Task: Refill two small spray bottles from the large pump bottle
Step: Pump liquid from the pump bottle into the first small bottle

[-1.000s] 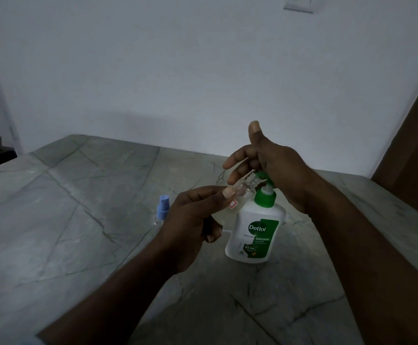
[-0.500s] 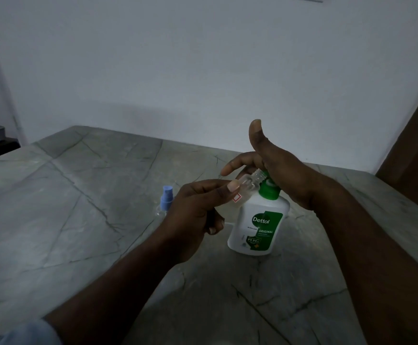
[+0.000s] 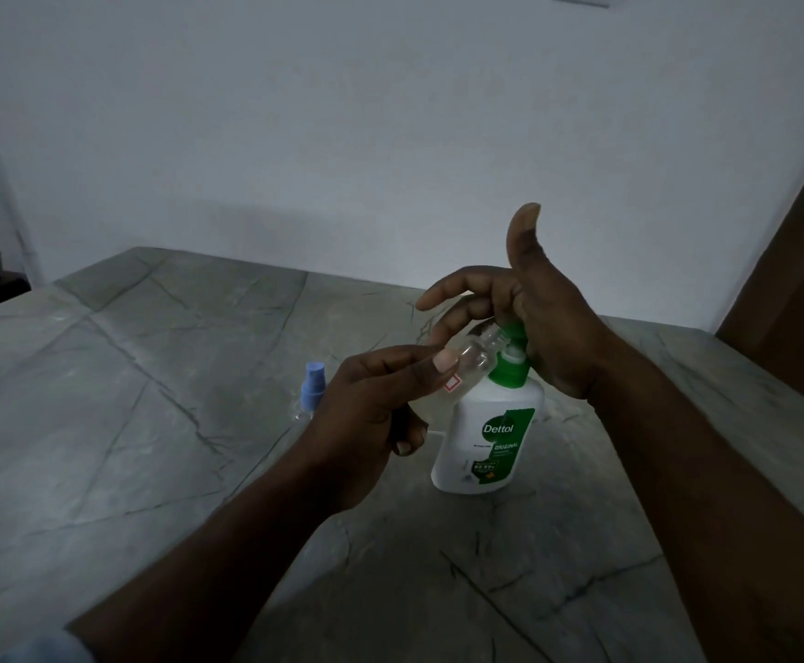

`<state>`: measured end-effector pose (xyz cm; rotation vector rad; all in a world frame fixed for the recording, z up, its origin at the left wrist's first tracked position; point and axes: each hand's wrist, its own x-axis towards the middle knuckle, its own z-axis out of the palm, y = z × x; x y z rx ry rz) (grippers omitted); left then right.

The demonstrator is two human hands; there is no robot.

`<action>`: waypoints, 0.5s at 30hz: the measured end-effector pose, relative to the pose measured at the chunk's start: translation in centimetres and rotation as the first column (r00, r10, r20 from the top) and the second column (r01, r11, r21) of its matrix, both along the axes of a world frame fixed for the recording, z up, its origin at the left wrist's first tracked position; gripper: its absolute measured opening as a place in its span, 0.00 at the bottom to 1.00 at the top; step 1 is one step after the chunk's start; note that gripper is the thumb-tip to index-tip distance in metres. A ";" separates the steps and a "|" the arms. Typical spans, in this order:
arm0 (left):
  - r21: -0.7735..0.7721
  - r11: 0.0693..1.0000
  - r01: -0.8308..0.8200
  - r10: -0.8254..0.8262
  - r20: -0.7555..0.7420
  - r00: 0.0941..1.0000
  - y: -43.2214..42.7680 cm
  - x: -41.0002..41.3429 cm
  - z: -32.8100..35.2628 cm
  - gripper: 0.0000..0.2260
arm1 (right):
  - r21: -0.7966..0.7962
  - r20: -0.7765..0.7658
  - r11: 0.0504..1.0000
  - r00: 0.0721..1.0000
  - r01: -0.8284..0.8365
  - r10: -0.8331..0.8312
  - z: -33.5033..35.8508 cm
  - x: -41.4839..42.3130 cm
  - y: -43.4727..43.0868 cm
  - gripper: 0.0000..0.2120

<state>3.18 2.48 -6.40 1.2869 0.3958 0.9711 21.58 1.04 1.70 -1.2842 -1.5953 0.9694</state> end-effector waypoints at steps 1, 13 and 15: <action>-0.001 1.000 0.001 -0.001 0.001 1.000 0.0 0.0 0.0 0.10 | 0.003 -0.042 1.000 0.999 -0.018 0.018 0.0 0.1 0.0 0.52; -0.022 1.000 -0.016 0.016 0.006 1.000 -0.1 0.1 0.1 0.12 | 0.056 0.123 0.995 0.989 0.078 -0.085 0.1 -0.1 -0.3 0.37; -0.020 1.000 -0.004 0.004 0.005 1.000 -0.1 0.1 0.2 0.14 | 0.066 0.215 0.994 0.971 0.090 -0.103 0.0 0.1 -0.5 0.31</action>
